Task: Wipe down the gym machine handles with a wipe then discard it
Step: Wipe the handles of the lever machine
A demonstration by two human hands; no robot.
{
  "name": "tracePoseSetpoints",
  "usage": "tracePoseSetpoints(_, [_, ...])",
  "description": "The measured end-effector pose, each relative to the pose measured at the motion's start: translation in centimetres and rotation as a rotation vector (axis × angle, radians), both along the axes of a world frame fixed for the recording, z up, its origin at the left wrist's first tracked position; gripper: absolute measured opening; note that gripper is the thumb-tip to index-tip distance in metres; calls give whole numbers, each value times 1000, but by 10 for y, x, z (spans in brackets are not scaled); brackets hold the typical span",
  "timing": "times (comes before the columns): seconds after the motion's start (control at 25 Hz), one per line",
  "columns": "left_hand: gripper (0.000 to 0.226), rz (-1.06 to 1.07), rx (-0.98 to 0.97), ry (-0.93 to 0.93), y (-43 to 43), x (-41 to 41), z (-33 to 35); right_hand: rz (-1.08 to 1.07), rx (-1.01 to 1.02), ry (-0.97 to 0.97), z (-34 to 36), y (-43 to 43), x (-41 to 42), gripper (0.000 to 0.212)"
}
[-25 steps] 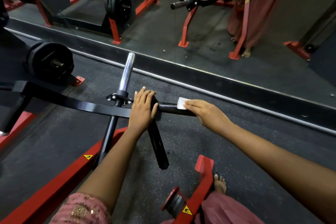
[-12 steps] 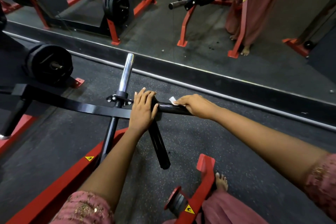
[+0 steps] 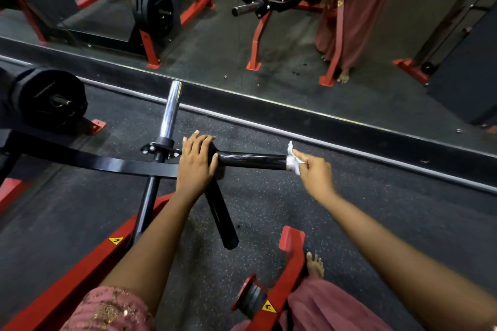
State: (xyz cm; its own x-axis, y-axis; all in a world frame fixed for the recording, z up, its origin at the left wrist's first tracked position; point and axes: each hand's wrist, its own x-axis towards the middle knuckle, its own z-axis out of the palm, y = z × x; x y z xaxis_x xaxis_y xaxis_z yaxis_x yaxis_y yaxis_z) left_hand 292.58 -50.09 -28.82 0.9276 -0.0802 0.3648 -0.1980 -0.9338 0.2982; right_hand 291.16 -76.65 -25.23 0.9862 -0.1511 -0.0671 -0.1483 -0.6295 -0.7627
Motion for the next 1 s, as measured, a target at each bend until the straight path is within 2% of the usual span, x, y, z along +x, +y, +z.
tracePoseSetpoints(0.12, [44, 13, 0, 8, 1, -1, 1, -364, 210, 38, -13, 35, -16, 43])
tracePoseSetpoints(0.16, [44, 14, 2, 11, 0, -1, 1, -404, 238, 26, -14, 38, -21, 43])
tracePoseSetpoints(0.24, [44, 10, -2, 19, 0, -1, 3, -351, 201, -61, -14, 37, -33, 43])
tracePoseSetpoints(0.32, [45, 10, 0, 21, 0, -2, 3, -158, 70, -276, -5, 40, -42, 45])
tracePoseSetpoints(0.4, [47, 3, -9, 42, 1, -1, 4, 134, -99, -485, -1, 51, -34, 46])
tracePoseSetpoints(0.52, [51, -42, -58, 86, 4, -1, 6, 614, -424, -612, -2, 76, 1, 49])
tracePoseSetpoints(0.6, [54, -63, -85, 108, 7, -2, 9, 813, -632, -646, -10, 86, 17, 50])
tracePoseSetpoints(0.68, [55, -64, -86, 122, 7, -3, 10, 957, -791, -610, -14, 82, 23, 50])
tracePoseSetpoints(0.8, [55, -52, -84, 113, 5, -3, 10, 1115, -886, -713, -6, 52, 24, 47])
tracePoseSetpoints(0.92, [55, -50, -79, 114, 5, -3, 10, 1156, -957, -882, 1, 20, 26, 48])
tracePoseSetpoints(1.0, [56, -58, -74, 120, 6, -3, 11, 1178, -974, -921, -6, 30, 35, 50])
